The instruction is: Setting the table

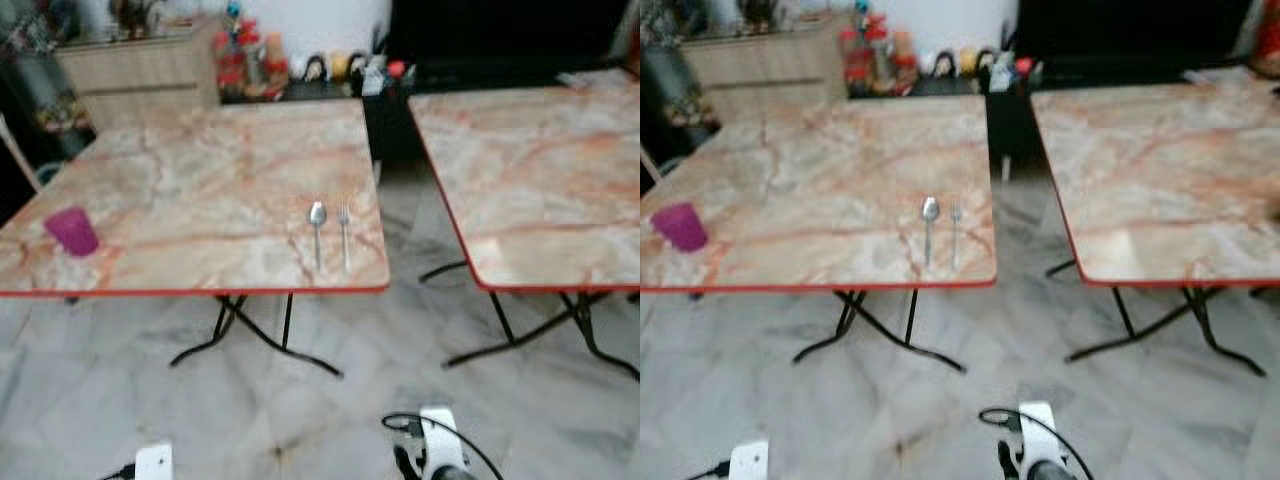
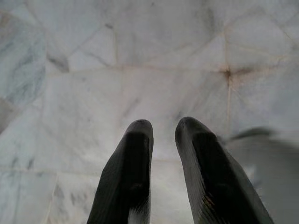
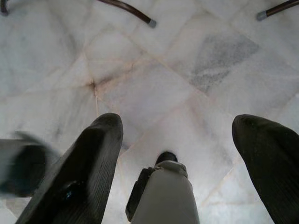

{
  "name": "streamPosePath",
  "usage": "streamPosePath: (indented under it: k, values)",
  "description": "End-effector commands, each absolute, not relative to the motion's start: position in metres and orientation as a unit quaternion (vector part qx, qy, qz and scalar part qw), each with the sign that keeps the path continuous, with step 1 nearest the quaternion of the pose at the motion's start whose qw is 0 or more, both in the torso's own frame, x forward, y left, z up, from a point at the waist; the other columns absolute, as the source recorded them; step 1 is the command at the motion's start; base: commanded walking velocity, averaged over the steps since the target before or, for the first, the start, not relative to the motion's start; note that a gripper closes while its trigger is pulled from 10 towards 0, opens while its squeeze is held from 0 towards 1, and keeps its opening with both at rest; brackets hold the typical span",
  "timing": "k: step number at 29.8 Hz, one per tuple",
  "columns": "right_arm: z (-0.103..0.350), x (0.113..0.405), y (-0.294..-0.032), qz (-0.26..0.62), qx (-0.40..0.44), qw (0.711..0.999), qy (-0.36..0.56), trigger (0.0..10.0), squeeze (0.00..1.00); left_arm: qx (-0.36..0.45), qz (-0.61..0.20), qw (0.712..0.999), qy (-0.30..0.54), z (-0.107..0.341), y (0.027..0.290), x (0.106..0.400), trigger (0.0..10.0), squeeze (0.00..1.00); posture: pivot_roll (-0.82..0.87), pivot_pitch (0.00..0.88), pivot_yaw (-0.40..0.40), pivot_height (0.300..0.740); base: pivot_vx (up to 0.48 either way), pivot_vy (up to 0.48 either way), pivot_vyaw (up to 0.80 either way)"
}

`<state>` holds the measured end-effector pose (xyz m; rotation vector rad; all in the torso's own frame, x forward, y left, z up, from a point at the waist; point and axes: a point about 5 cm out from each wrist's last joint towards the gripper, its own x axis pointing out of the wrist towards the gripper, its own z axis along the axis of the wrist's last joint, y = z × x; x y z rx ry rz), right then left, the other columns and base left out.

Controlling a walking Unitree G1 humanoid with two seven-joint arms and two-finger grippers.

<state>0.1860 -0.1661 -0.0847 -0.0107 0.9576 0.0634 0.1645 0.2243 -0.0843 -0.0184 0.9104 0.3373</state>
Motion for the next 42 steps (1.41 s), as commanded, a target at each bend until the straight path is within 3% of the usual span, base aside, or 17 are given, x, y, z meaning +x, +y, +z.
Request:
streamPosePath:
  k: [1, 26, 33, 42]
  values:
    - [-0.082, 0.193, -0.158, 0.039, -0.001, 0.892, 0.450, 10.0, 0.00, -0.004, 0.167, 0.884, 0.437, -0.084, 0.229, 0.163, 10.0, 0.00, 0.04, 0.000, 0.005, 0.709, 0.000, 0.480, 0.00]
    - [-0.081, 0.193, -0.161, 0.031, 0.007, 0.894, 0.447, 10.0, 0.00, -0.012, 0.151, 0.895, 0.419, -0.081, 0.221, 0.173, 10.0, 0.00, 0.04, 0.000, 0.007, 0.709, 0.000, 0.021, 0.00]
    - [-0.082, 0.192, -0.159, 0.034, 0.009, 0.894, 0.447, 10.0, 0.00, -0.012, 0.153, 0.894, 0.420, -0.081, 0.222, 0.172, 10.0, 0.00, 0.04, 0.000, 0.007, 0.709, 0.000, 0.480, 0.00]
    - [-0.082, 0.191, -0.157, 0.039, 0.008, 0.893, 0.448, 10.0, 0.00, 0.001, 0.148, 0.899, 0.412, -0.079, 0.225, 0.174, 10.0, 0.00, 0.04, 0.000, 0.016, 0.709, 0.000, 0.000, 0.00]
